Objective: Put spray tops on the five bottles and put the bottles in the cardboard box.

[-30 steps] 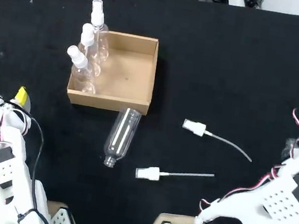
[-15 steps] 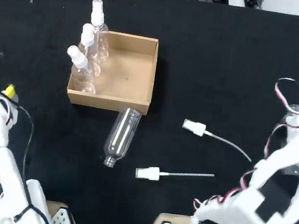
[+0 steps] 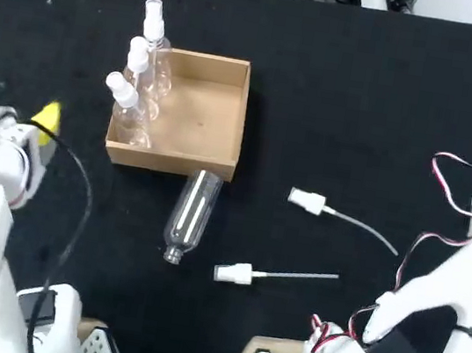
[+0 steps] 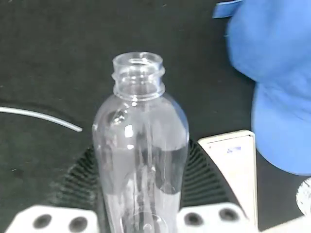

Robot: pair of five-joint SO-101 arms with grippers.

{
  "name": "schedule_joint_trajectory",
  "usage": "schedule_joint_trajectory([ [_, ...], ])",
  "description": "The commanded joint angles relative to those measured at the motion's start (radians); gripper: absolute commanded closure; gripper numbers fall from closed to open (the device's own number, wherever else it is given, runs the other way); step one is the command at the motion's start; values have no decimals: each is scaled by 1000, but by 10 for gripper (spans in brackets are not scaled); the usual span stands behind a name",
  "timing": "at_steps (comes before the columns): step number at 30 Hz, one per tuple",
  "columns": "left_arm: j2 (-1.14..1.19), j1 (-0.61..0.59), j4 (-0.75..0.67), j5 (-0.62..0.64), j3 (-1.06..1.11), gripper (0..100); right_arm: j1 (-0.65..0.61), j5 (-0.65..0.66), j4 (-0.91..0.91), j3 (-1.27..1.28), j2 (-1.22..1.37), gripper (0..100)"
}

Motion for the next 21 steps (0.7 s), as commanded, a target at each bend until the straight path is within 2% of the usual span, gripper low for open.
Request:
schedule_joint_trajectory([
  [1, -5, 289, 28, -14, -180, 755, 87, -8, -38, -7, -61, 988],
  [7, -3, 716, 2, -18, 7, 755, 178, -6, -40, -5, -59, 988],
  [11, -3, 934, -127, -26, 272, 755, 199, -2, -44, 4, -61, 988],
  [16, -3, 1078, -342, -129, 627, 755, 215, -8, -58, 5, -61, 988],
  [21, 2, 1093, -433, -135, 742, 755, 209, -8, -58, 5, -61, 988],
])
